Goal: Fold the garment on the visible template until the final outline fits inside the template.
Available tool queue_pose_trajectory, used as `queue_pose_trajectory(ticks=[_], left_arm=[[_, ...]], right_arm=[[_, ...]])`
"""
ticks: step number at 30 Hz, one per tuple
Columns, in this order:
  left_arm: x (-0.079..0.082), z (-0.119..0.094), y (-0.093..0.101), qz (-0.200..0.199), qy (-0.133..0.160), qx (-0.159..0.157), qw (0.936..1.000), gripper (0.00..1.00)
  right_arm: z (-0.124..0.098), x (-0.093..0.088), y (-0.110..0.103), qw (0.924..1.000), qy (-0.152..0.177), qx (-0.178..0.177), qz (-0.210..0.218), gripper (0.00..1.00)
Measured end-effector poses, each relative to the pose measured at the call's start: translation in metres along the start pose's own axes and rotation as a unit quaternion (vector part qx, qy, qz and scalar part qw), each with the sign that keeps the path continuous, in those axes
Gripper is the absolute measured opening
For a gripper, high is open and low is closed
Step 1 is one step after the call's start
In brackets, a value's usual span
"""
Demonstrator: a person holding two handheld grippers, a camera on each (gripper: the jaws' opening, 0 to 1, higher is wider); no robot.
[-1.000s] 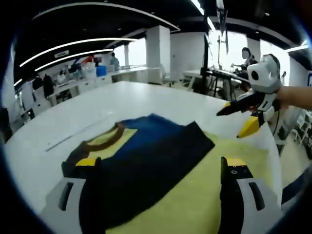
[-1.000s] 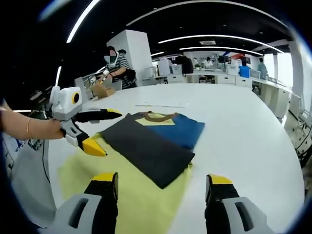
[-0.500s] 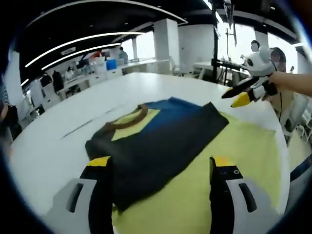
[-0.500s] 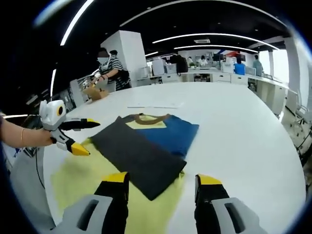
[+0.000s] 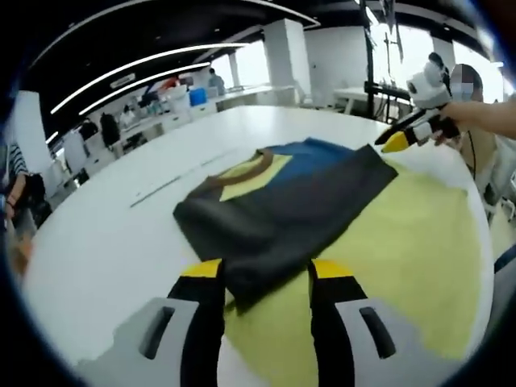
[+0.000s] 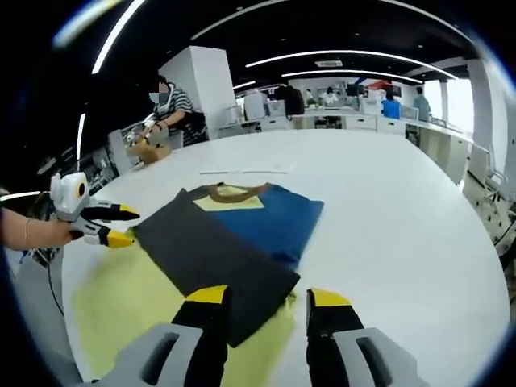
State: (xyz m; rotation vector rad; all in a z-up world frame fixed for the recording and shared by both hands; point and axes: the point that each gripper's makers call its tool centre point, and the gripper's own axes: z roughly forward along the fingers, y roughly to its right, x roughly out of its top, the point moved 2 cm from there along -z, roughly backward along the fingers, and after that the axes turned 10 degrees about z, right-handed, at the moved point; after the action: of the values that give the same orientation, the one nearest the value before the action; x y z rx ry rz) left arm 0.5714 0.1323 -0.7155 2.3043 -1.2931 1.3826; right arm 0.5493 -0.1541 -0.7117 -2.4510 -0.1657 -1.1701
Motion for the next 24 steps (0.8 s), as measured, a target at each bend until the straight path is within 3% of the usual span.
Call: queue_pose_trajectory(ticks=[6,9,20,24], left_arm=[[-0.011,-0.004,-0.010,0.023,-0.029,0.015,0.9992,0.18],[-0.012,-0.003,-0.011,0.020,-0.028,0.013,0.9993,0.18],[-0.018,-0.001,-0.012,0.085,-0.044,0.012,0.9954,0.05],[-0.016,-0.003,-0.013,0.102,-0.043,0.018,0.9937,0.01]], right_arm=[[0.006,0.001,0.008,0.9998,0.001,-0.011,0.013,0.24],[0.008,0.002,0.012,0.9996,0.002,-0.014,0.026,0.21],[0.015,0.006,0.019,0.9994,0.009,-0.009,0.034,0.00],[0.015,0.006,0.017,0.9995,0.006,-0.008,0.030,0.00]])
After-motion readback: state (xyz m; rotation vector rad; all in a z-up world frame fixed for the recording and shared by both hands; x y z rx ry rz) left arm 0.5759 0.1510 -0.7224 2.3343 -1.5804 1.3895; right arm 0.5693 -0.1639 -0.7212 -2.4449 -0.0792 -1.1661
